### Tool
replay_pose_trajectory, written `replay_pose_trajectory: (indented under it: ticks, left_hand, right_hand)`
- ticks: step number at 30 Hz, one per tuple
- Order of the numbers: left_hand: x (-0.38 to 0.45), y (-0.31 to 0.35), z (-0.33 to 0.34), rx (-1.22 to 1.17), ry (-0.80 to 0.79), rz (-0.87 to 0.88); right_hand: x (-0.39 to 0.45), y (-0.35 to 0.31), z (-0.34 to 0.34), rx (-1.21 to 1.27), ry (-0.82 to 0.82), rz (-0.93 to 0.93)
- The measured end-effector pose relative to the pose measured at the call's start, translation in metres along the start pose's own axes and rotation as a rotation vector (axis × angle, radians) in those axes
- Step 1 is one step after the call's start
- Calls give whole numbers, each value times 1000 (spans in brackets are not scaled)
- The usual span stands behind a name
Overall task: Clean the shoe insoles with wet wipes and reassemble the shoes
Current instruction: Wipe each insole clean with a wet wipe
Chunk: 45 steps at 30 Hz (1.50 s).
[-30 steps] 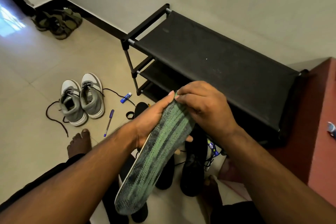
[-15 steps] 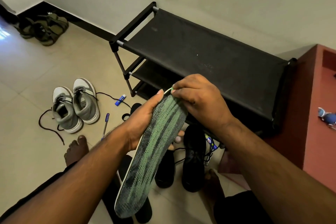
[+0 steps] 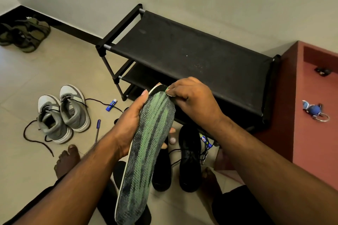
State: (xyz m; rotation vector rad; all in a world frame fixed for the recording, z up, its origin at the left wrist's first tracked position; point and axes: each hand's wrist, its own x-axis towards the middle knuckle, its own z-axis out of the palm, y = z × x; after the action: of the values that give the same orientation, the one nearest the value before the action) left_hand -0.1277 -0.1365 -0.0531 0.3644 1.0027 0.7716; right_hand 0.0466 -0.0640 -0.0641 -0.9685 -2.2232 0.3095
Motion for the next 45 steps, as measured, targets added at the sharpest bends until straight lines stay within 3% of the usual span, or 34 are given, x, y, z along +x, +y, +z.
replay_pose_trajectory:
  ticks: [14, 27, 30, 34, 38, 45]
  left_hand:
    - [1, 6, -12, -21, 46, 67]
    - [8, 13, -19, -150, 152, 188]
    - [7, 14, -18, -163, 135, 182]
    - [3, 13, -15, -104, 83, 146]
    - [2, 7, -7, -66, 41, 100]
    - [6, -4, 1, -42, 11, 28]
  right_hand:
    - [0, -8, 8, 132, -76, 81]
    - [-5, -27, 17, 176, -226, 6]
    - [-1, -24, 12, 336, -223, 155]
    - [11, -18, -3, 686, 44, 564]
    - [16, -16, -9, 795, 168, 744]
    - [9, -18, -4, 382, 105, 667]
